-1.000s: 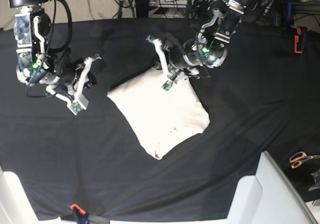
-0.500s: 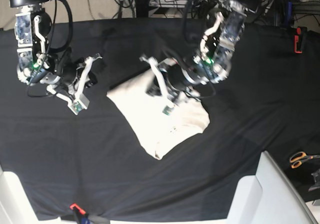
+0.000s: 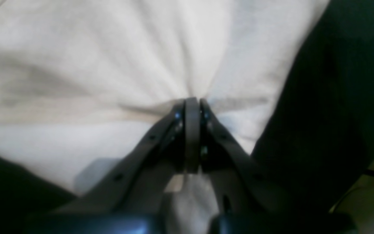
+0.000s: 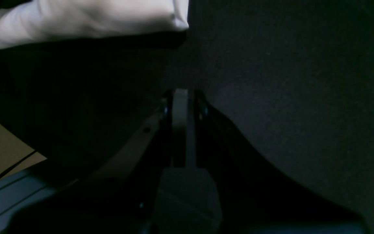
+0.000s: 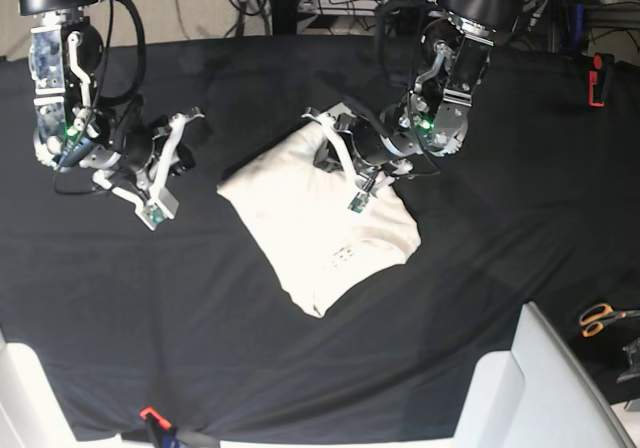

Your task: Fold the T-shirt properly

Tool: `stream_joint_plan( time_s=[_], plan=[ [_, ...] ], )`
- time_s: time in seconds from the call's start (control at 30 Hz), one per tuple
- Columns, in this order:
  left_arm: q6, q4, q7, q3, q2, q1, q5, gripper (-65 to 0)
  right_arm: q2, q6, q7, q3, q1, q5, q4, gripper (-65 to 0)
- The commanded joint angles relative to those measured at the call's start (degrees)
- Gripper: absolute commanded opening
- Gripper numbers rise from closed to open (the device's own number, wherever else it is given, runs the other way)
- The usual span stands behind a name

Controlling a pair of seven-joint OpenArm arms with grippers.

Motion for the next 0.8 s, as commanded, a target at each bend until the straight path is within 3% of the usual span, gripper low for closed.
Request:
stream_joint_plan(
  time_s=[0.0,0.17,0.43,0.6,0.77],
  plan=[
    [0.13,0.16,2.42,0.16,-0.64,0.55,1.13,-65.0,0.31,0.15,1.07,0.18,1.00,0.90,0.95,-61.2],
    [0.13,5.70,2.86,0.16,-2.14,1.52,0.78,-65.0,0.31,0.15,1.07,0.18,1.09,0.90,0.95,-61.2],
    [0.21,21.00,3.03,-2.74,-1.34,11.10,0.51,-65.0,0.31,0.15,1.07,0.18,0.92,0.90,0.86,-61.2],
    [-0.05,20.47,2.95,-11.27,-0.03,16.82,-8.89,-65.0,0.31,0.15,1.07,0.18,0.65,0.90,0.77,-61.2],
    [-0.14,17.92,2.60,-14.96,-2.66,19.89,-21.73,-29.6,0.31,0.15,0.89,0.09,0.65,0.90,0.77,-61.2]
  ],
)
